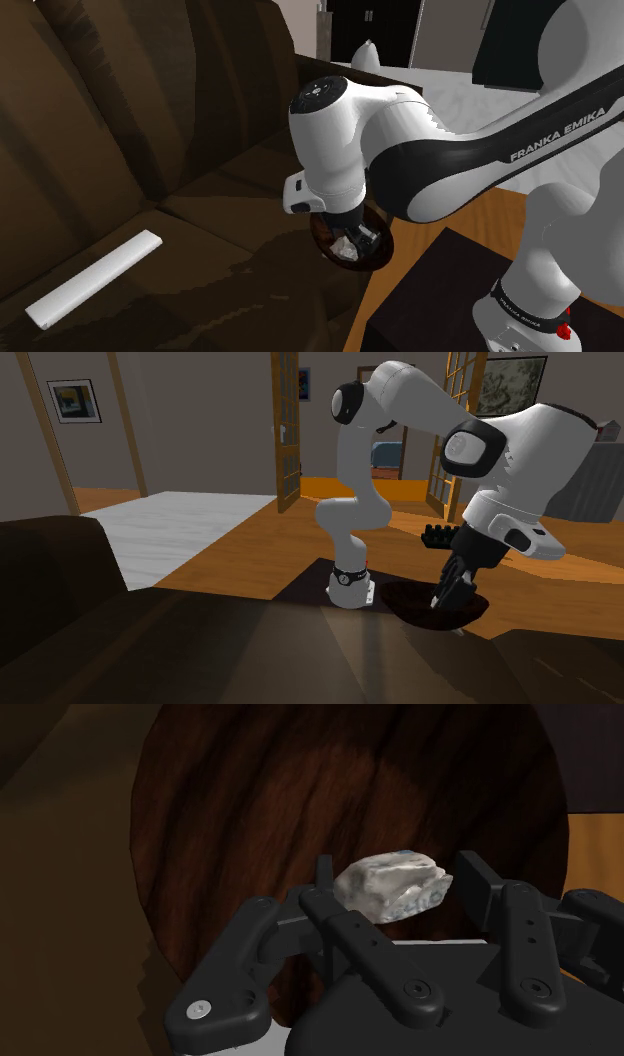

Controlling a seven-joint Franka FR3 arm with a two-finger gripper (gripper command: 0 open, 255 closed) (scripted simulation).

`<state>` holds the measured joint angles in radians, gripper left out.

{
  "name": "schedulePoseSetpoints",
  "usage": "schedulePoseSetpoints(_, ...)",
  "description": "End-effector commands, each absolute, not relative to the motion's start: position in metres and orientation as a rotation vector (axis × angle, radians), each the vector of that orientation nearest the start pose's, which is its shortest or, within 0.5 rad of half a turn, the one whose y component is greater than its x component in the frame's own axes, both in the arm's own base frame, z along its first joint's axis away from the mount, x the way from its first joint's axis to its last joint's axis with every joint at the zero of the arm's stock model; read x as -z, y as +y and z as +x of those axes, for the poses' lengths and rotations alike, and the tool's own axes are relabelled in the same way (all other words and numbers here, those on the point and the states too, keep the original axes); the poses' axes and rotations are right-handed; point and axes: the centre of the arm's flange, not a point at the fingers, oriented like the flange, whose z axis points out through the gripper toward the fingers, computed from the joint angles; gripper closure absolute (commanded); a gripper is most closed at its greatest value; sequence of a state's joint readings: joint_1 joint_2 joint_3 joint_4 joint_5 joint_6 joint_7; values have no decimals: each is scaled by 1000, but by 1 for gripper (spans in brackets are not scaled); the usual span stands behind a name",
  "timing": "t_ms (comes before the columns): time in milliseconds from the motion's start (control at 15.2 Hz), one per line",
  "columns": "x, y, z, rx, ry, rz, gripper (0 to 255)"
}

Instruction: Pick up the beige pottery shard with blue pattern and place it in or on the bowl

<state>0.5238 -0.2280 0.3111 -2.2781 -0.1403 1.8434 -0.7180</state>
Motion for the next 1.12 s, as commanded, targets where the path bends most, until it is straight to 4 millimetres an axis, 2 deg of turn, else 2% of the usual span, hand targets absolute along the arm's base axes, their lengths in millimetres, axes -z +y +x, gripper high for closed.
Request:
schedulePoseSetpoints(0,-429,331,310,306,2082,2041,255)
schedulePoseSetpoints(264,-429,331,310,305,2082,2041,255)
schedulePoseSetpoints(1056,-492,331,310,305,2082,2041,255)
